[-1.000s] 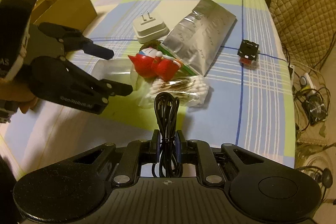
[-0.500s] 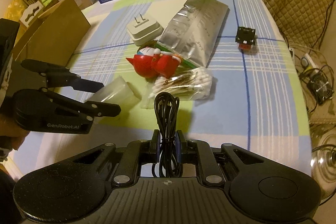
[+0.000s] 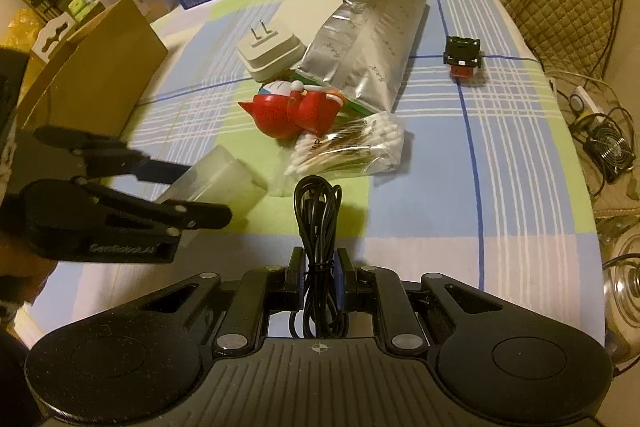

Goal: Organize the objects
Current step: 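Grasp the clear plastic cylinder with the left tool while the right tool holds the cable, then carry the cylinder and cable into the cardboard box and release both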

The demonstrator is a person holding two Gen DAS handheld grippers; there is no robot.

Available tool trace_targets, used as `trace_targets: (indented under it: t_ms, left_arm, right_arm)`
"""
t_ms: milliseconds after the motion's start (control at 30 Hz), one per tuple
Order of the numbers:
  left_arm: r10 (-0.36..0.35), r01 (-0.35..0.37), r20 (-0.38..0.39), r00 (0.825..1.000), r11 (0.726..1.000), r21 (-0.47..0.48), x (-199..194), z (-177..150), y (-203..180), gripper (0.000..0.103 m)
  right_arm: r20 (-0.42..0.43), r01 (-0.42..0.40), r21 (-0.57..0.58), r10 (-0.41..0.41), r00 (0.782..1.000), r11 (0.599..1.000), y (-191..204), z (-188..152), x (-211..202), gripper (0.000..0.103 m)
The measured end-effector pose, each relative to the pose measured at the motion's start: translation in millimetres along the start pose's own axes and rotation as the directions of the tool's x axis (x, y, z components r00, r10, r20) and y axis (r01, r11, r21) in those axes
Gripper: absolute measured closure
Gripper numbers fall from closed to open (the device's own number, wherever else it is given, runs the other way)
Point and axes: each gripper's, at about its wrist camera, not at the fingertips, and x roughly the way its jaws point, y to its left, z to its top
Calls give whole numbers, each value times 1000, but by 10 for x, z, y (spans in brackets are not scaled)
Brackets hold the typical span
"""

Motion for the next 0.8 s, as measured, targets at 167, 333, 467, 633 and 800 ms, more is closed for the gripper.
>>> trace_targets:
  t_ms: [167, 333, 467, 633, 800]
  left_arm:
    - [2, 0, 26, 1000, 997, -75, -237, -145, -27, 56]
    - [8, 2, 66, 998, 989, -145, -565, -312, -67, 56]
    - [45, -25, 100, 994, 980, -197, -863, -443, -89, 56]
    - [78, -35, 147, 986, 961, -274, -1222, -624, -82, 56]
    - [94, -32, 182, 979, 948, -316, -1499, -770, -96, 56]
  right_arm:
    - [19, -12, 20, 11, 1000, 1000, 95, -16, -139, 93]
    - [52, -28, 31, 27, 998, 999, 266, -19, -339, 93]
    - [76, -36, 35, 33, 997, 999, 424, -61, -502, 93]
    - [104, -44, 23, 41, 994, 999, 625, -132, -679, 93]
    - [130, -57, 8, 55, 990, 998, 813, -151, -819, 92]
